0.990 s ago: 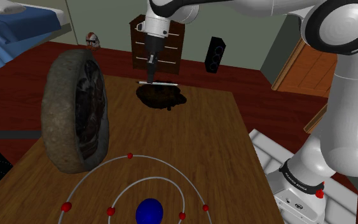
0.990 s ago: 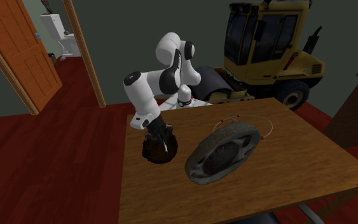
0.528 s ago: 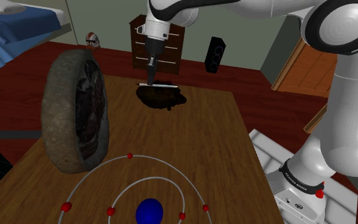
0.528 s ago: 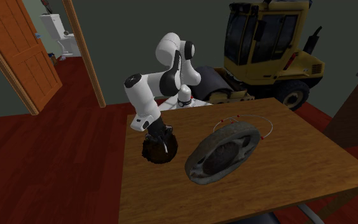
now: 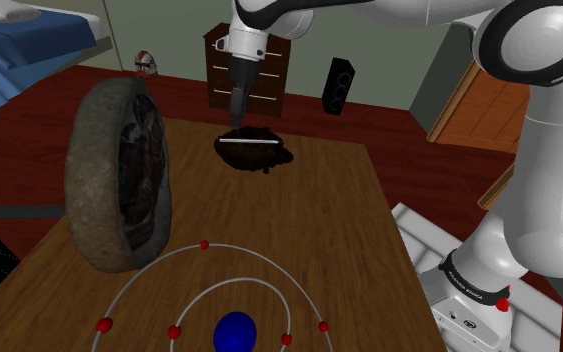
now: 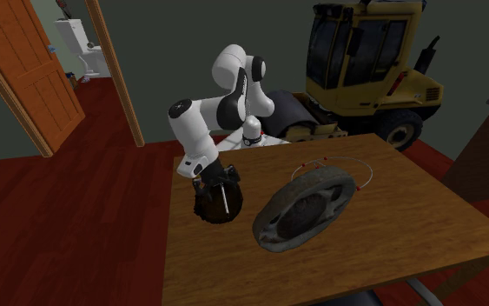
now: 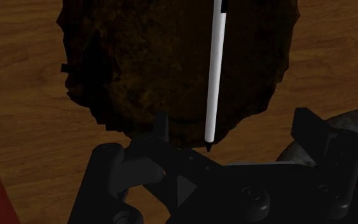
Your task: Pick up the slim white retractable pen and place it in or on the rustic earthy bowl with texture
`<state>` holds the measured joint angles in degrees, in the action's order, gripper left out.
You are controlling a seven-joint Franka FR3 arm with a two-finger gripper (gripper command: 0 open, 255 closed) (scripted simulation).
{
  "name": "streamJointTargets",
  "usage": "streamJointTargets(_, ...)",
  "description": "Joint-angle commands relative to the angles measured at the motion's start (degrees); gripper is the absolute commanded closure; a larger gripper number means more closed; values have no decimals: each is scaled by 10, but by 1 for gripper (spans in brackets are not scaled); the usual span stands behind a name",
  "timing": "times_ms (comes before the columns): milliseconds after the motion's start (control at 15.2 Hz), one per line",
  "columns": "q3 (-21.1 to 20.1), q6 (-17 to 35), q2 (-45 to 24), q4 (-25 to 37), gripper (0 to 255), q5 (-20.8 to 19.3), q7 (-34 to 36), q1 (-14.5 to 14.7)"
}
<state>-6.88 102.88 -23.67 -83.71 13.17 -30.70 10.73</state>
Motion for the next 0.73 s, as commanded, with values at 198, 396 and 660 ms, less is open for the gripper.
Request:
streamJointTargets(198,3,-64,-2,66,0,-2,6,-7)
streamJointTargets(396,3,-64,-2,66,0,-2,6,-7)
streamJointTargets(660,3,-64,-2,66,0,-2,6,-7)
